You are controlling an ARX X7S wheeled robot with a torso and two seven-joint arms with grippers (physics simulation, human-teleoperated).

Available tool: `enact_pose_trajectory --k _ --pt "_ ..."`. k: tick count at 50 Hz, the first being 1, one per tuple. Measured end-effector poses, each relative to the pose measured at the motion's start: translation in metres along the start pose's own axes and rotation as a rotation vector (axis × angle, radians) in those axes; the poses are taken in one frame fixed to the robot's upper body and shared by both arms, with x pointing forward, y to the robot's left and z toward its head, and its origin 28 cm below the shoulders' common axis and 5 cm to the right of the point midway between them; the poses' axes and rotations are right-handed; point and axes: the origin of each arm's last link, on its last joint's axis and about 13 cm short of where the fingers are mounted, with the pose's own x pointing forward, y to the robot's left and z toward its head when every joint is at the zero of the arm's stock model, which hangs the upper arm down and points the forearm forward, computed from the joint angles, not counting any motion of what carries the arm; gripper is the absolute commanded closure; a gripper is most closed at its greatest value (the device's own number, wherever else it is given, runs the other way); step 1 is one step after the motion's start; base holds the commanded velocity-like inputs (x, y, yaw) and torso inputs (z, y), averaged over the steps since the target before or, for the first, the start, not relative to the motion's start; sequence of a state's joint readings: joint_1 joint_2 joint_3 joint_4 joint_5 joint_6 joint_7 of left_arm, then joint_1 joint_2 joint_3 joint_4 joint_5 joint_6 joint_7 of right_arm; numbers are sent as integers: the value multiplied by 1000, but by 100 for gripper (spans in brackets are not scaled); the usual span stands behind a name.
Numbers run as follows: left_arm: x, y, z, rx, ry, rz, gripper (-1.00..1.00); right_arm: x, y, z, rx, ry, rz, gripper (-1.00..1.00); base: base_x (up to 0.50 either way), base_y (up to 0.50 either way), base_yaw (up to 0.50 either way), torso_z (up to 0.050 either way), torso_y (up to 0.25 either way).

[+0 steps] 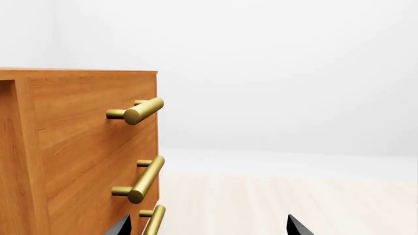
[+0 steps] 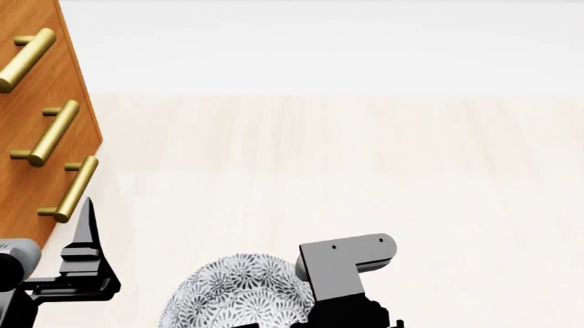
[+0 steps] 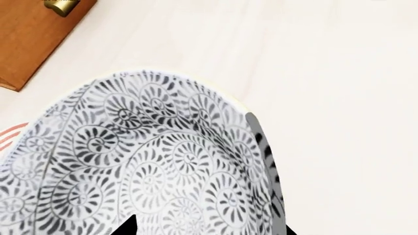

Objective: Stack the bowl at the front on the bowl in the middle.

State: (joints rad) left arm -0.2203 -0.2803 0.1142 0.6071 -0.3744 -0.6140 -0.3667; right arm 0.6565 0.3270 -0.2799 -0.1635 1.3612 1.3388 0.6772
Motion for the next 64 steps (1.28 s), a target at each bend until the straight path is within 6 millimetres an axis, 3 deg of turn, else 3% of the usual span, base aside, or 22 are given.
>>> enact_pose_trajectory --k 9,17,27,34,46,64 --pt "-1 0 1 -3 -2 -1 -100 -24 0 2 -22 -111 -64 -100 0 0 0 0 0" --pt "-1 0 2 -12 -7 -4 -100 -35 -4 7 -74 -430 -215 -100 0 0 0 0 0" --pt "-5 0 7 -60 -67 -24 -100 -47 -5 6 -241 -909 -566 -100 0 0 0 0 0" --pt "-10 0 11 -109 -139 -32 -100 -56 -2 2 -309 -1119 -659 -100 0 0 0 0 0" --pt "-15 1 14 -151 -214 -33 -100 -63 2 -4 -355 -1277 -697 -100 0 0 0 0 0" --pt "-19 0 17 -166 -245 -43 -100 -64 4 -6 -383 -1329 -710 -100 0 0 0 0 0"
